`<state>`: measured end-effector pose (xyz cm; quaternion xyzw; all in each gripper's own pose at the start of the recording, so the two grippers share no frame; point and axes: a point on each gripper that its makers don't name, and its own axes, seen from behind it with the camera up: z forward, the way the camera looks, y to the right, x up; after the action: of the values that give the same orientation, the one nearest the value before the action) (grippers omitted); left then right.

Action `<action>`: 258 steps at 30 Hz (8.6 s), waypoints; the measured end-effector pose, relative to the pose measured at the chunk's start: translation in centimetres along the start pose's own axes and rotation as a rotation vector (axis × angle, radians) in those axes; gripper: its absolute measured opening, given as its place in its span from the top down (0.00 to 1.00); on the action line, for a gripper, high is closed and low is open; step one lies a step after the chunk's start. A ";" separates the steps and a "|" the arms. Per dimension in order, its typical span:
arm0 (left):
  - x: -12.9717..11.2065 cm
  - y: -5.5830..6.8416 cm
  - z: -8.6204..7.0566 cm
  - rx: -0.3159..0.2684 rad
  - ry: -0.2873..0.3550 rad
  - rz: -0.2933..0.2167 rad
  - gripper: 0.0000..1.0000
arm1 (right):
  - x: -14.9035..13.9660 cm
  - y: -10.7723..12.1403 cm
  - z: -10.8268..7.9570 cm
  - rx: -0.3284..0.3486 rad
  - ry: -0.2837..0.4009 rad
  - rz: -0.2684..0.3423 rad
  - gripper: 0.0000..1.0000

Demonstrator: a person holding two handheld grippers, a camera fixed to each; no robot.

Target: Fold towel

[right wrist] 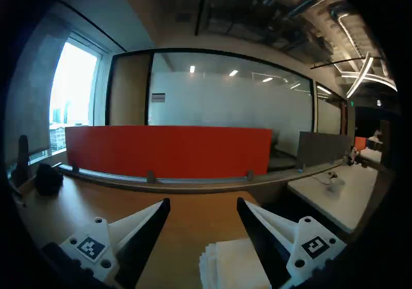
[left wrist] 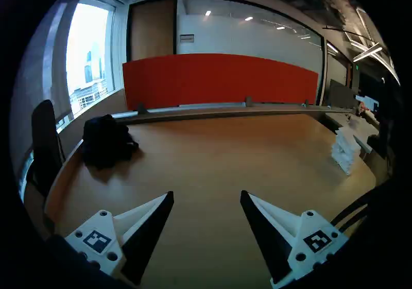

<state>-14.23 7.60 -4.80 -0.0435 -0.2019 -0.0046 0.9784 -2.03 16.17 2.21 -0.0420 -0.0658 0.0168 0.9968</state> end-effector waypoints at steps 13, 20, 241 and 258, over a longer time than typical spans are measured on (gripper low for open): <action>8.6 -3.3 1.4 0.058 0.187 -0.006 0.03 | 0.0 -7.0 0.1 0.081 0.002 0.008 0.00; 11.8 -4.2 1.8 0.073 0.263 -0.008 0.04 | 1.1 -10.0 0.0 0.109 0.013 0.004 0.00; -2.4 -7.8 10.3 0.195 0.480 -0.043 0.04 | -18.4 -14.1 1.7 0.098 0.129 0.030 0.00; -2.2 -7.8 10.2 0.195 0.479 -0.043 0.04 | -18.4 -14.0 1.7 0.098 0.129 0.030 0.00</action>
<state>-20.51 0.68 4.30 0.0578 0.0353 -0.0160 0.9976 -20.08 1.62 2.75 0.0048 -0.0001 0.0323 0.9995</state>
